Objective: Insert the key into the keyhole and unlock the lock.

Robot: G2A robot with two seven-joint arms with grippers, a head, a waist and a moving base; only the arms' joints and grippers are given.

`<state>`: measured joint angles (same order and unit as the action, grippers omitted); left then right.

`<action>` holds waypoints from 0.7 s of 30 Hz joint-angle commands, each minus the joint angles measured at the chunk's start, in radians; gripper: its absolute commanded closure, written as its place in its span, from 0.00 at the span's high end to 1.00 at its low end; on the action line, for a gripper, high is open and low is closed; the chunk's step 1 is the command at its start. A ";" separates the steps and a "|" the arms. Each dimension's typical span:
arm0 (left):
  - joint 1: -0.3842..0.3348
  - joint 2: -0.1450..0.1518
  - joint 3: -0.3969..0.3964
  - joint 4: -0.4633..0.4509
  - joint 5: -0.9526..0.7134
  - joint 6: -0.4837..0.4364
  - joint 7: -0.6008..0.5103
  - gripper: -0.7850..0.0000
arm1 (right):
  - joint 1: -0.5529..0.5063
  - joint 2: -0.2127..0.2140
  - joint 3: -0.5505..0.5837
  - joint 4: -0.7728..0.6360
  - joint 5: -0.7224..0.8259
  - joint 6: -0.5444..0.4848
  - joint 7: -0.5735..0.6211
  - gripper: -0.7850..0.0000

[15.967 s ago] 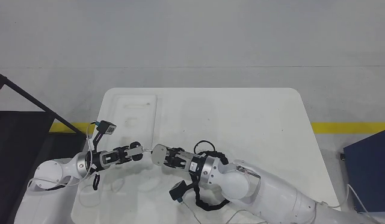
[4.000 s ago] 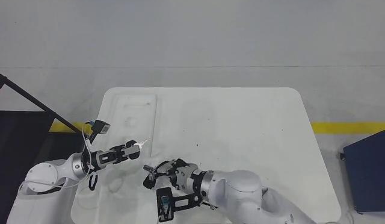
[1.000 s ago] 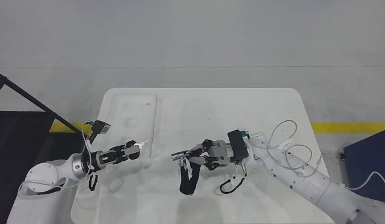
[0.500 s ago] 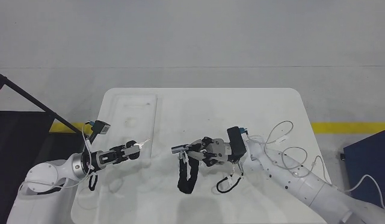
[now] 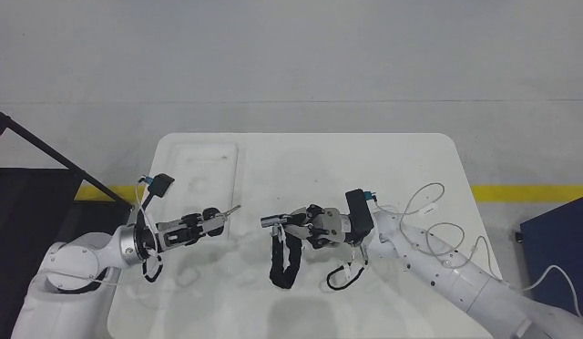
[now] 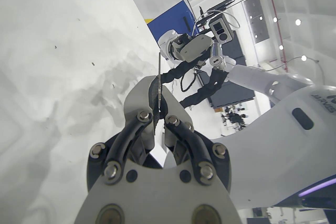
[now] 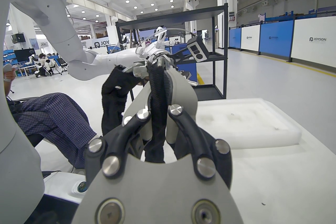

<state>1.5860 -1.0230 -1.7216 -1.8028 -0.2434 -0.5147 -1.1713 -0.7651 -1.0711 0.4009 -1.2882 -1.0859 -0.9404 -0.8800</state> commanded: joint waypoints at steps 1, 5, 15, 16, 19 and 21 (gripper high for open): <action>0.002 0.001 0.000 -0.023 -0.003 -0.023 0.015 0.00 | 0.000 0.000 0.000 0.000 0.000 0.000 0.000 0.00; 0.004 0.008 0.006 -0.057 0.002 -0.064 -0.045 0.00 | 0.000 0.000 0.000 0.000 0.000 0.000 0.000 0.00; -0.054 0.056 0.050 -0.082 0.011 -0.033 -0.101 0.00 | 0.000 0.000 0.000 0.000 0.000 0.000 0.000 0.00; -0.060 0.062 0.053 -0.086 0.023 -0.046 -0.088 0.00 | 0.000 0.000 0.000 0.000 0.000 0.000 0.000 0.00; -0.069 0.083 0.071 -0.102 0.061 -0.085 -0.049 0.00 | 0.000 0.000 0.000 0.000 0.000 0.000 0.000 0.00; -0.072 0.101 0.075 -0.105 0.125 -0.101 -0.034 0.00 | 0.000 0.000 0.000 0.000 0.000 0.000 0.000 0.00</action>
<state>1.5153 -0.9339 -1.6483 -1.9074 -0.1633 -0.6061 -1.2148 -0.7652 -1.0711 0.4010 -1.2882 -1.0859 -0.9404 -0.8800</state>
